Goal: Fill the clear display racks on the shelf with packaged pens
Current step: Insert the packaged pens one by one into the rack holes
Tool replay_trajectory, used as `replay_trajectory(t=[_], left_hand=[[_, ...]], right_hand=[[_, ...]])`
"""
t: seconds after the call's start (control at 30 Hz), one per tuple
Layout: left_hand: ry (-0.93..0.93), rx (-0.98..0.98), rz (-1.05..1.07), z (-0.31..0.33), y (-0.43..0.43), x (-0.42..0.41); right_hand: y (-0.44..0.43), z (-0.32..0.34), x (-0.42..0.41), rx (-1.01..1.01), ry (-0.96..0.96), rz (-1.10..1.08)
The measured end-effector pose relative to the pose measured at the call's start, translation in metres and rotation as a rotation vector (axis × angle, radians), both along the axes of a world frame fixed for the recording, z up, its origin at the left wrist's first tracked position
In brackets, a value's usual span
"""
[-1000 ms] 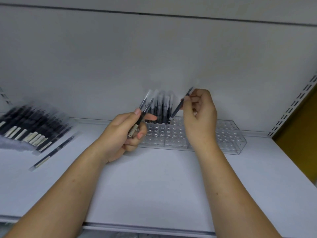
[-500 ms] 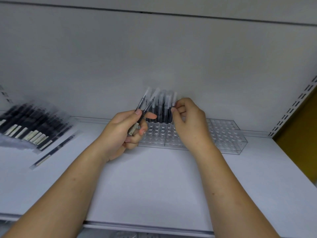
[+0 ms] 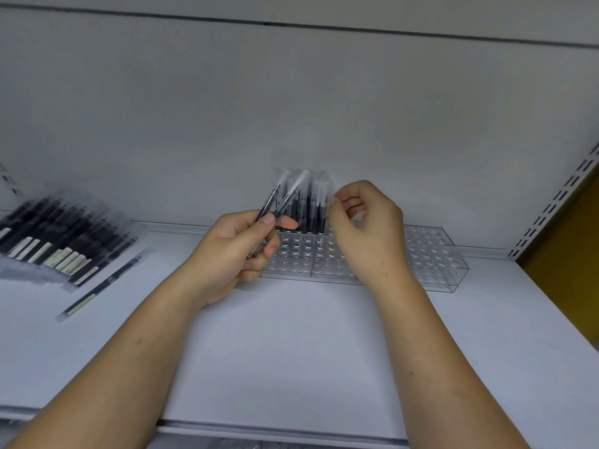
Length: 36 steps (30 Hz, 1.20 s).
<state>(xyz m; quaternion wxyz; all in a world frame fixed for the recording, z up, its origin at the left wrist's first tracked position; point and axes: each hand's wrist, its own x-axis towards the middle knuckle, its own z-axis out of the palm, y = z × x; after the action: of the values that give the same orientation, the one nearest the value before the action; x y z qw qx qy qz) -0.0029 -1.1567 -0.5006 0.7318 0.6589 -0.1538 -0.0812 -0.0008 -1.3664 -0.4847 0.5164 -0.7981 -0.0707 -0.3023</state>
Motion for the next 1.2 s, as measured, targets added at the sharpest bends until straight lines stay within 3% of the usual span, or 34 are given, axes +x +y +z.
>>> replay_trajectory(t=[0.2,0.47,0.6,0.73,0.83,0.97,1.2], left_hand=[[-0.057,0.005,-0.054,-0.001,-0.001,-0.002],[-0.102,0.025,-0.076,-0.001,-0.002,-0.003],[-0.172,0.046,0.047,-0.001,-0.003,-0.004],[-0.381,0.189,0.209,-0.004,0.000,-0.001],[-0.483,0.332,0.275,-0.008,0.006,0.004],[-0.518,0.431,0.326,-0.011,0.007,0.006],[-0.530,0.485,0.351,-0.010,0.007,0.005]], right_hand=[[0.018,0.008,-0.014,0.193,0.163,0.425],[0.021,0.007,-0.012,0.278,0.145,0.488],[0.015,0.012,-0.009,0.346,0.061,0.384],[0.001,0.014,-0.001,0.426,-0.068,0.239],[-0.009,0.009,0.007,0.306,-0.172,0.084],[-0.016,0.001,0.016,0.089,-0.155,-0.073],[-0.015,-0.004,0.029,-0.053,-0.068,-0.074]])
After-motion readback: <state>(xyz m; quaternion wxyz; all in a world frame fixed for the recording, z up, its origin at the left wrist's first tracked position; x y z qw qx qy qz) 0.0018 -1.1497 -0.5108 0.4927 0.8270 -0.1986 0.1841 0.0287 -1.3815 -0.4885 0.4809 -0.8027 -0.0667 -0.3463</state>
